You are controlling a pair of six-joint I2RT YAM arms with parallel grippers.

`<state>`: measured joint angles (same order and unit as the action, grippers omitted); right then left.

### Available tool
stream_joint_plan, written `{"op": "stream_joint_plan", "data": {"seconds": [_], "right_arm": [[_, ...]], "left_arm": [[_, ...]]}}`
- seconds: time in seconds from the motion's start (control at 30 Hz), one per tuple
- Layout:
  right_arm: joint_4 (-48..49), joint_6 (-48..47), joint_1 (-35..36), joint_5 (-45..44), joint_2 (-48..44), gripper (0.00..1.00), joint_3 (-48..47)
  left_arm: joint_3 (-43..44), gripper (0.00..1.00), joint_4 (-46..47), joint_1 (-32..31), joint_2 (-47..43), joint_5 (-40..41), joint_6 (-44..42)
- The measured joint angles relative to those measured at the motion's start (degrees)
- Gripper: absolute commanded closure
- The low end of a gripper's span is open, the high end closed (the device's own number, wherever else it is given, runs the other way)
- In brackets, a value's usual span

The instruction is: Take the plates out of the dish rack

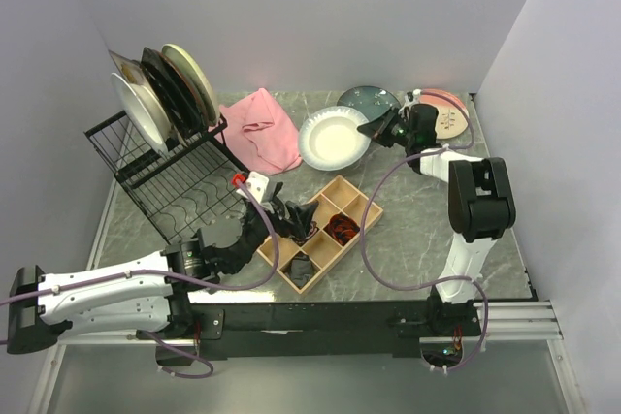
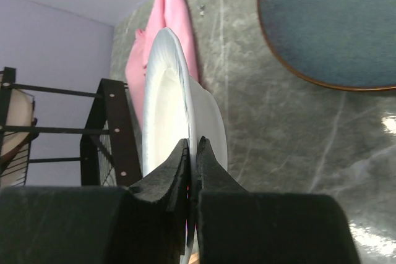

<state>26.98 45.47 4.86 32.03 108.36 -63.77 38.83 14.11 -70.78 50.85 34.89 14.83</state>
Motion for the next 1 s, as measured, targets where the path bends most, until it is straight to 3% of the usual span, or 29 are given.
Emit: {"op": "stream_joint_plan", "data": {"seconds": [0.67, 0.83, 1.0], "right_arm": [[9.9, 3.3, -3.3, -0.8, 8.4, 1.0, 2.9], [11.7, 5.1, -3.3, -1.6, 8.6, 0.88, 5.3], [12.8, 6.6, -3.3, -1.5, 9.1, 0.7, 6.1]], "left_arm": [[-0.6, 0.01, 2.1, 0.1, -3.2, 2.8, 0.1], [-0.6, 0.0, 2.1, 0.1, -3.2, 3.0, 0.1], [-1.0, 0.0, 2.2, 0.1, -3.4, 3.0, 0.1]]}}
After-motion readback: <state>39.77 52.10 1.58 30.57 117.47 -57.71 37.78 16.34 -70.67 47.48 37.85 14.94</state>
